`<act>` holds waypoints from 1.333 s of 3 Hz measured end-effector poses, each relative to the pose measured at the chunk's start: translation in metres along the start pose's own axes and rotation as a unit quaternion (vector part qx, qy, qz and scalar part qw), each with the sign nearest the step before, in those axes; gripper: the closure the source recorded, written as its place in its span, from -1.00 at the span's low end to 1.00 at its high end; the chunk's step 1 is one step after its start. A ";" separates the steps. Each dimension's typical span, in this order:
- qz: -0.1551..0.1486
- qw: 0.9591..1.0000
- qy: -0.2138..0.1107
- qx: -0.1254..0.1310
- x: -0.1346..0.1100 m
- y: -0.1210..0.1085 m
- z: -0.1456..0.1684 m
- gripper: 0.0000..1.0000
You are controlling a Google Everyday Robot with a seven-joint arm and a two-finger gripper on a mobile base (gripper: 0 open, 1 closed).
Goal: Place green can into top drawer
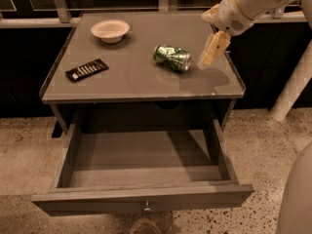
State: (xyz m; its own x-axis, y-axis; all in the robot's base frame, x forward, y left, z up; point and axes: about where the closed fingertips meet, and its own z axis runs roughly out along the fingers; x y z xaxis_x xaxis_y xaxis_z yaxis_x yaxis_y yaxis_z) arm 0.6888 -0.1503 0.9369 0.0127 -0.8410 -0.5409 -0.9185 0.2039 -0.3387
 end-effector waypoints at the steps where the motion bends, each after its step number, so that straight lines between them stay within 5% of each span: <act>1: 0.028 0.999 -0.029 0.020 0.006 -0.007 0.005 -1.00; 2: 0.051 0.997 -0.055 0.028 0.008 -0.018 0.020 -1.00; 4: 0.089 0.992 -0.089 0.002 0.007 -0.026 0.063 -1.00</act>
Offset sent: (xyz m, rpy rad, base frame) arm 0.0450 -0.0021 -0.0198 0.2256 -0.0283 -0.1099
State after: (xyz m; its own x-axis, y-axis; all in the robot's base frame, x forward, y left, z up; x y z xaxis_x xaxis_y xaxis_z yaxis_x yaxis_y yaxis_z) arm 0.7381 -0.1296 0.8937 -0.0800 -0.6896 -0.7198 -0.9109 0.3438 -0.2281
